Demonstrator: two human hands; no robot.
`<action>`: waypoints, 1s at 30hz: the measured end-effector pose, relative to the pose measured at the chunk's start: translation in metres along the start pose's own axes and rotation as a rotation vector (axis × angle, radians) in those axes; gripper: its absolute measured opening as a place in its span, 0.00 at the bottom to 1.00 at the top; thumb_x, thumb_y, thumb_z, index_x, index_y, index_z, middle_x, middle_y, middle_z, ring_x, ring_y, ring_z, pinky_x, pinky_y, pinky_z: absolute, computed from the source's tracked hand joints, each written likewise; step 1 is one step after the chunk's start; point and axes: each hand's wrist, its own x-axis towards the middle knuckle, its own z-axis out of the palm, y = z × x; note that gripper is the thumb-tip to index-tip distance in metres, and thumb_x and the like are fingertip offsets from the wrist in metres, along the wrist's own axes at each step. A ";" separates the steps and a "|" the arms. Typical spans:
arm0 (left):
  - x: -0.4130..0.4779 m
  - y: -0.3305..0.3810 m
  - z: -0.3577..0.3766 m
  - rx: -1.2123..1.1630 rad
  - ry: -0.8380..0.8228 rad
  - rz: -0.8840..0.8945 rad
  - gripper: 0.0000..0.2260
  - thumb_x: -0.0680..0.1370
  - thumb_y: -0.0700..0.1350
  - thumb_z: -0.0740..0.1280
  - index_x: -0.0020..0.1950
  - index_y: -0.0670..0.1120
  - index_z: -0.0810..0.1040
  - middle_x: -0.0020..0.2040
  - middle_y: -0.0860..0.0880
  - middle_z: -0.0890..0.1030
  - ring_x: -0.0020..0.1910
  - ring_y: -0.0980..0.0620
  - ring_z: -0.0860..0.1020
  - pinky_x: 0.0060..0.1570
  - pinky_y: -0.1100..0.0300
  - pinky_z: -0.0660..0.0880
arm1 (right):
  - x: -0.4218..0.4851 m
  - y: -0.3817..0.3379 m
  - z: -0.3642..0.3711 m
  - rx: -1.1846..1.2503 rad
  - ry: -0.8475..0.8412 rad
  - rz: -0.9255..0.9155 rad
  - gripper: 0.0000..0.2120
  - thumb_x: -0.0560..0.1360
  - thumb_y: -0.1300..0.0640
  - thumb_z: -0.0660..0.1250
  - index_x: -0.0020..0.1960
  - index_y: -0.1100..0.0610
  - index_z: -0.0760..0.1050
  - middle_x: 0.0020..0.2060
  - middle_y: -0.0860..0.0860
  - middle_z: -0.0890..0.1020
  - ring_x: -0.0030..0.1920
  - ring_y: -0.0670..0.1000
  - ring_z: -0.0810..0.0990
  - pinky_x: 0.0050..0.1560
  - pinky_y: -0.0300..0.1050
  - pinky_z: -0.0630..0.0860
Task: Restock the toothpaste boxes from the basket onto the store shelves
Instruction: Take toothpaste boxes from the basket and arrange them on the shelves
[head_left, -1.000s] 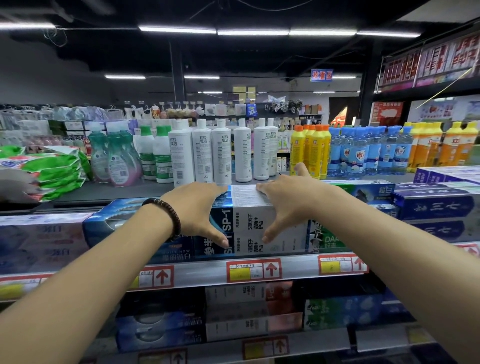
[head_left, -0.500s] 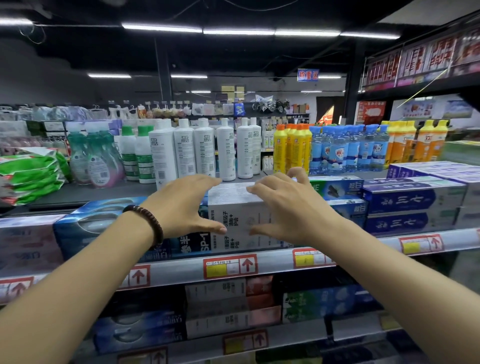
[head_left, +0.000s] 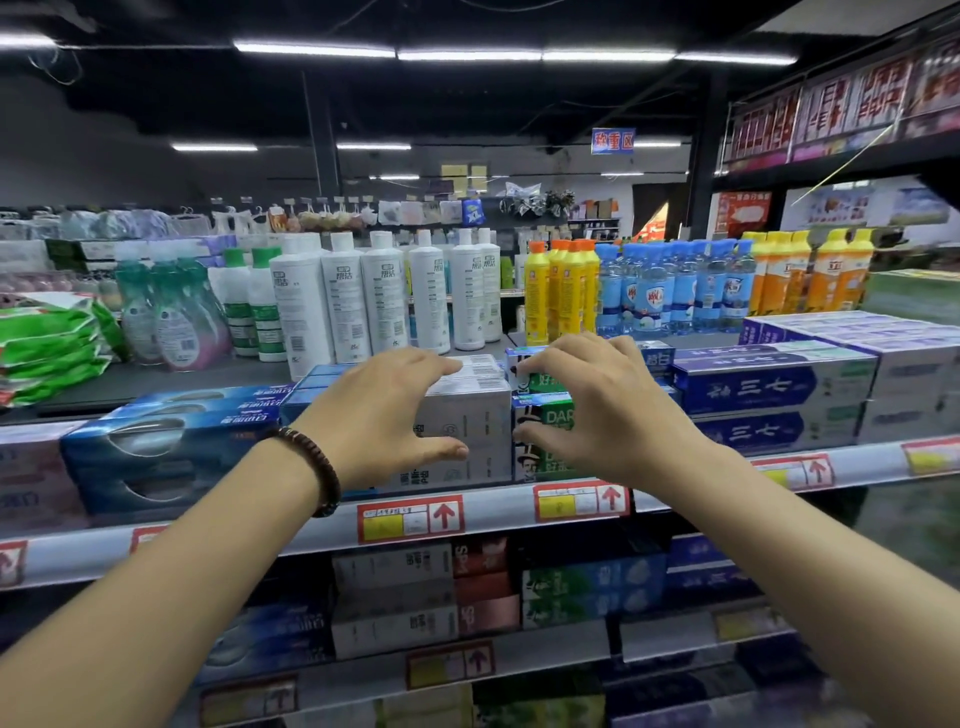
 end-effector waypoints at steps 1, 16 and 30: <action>-0.001 0.002 0.001 -0.004 0.020 -0.004 0.42 0.72 0.70 0.72 0.82 0.54 0.65 0.78 0.53 0.70 0.77 0.51 0.67 0.77 0.50 0.66 | -0.005 0.004 -0.001 0.014 0.004 0.017 0.27 0.73 0.40 0.77 0.66 0.53 0.80 0.57 0.49 0.81 0.60 0.55 0.78 0.60 0.52 0.67; -0.008 0.050 0.014 -0.010 0.080 -0.051 0.37 0.76 0.65 0.72 0.80 0.53 0.65 0.76 0.53 0.71 0.74 0.49 0.68 0.74 0.47 0.69 | -0.041 0.041 -0.016 0.206 0.002 0.147 0.27 0.72 0.43 0.79 0.66 0.55 0.80 0.54 0.48 0.81 0.57 0.52 0.80 0.59 0.60 0.79; -0.002 0.073 0.015 -0.113 0.091 0.022 0.39 0.76 0.66 0.72 0.82 0.55 0.60 0.79 0.53 0.68 0.77 0.49 0.66 0.77 0.47 0.67 | -0.078 0.053 -0.050 0.135 -0.020 0.299 0.26 0.74 0.43 0.78 0.68 0.52 0.78 0.53 0.47 0.80 0.55 0.49 0.77 0.61 0.52 0.77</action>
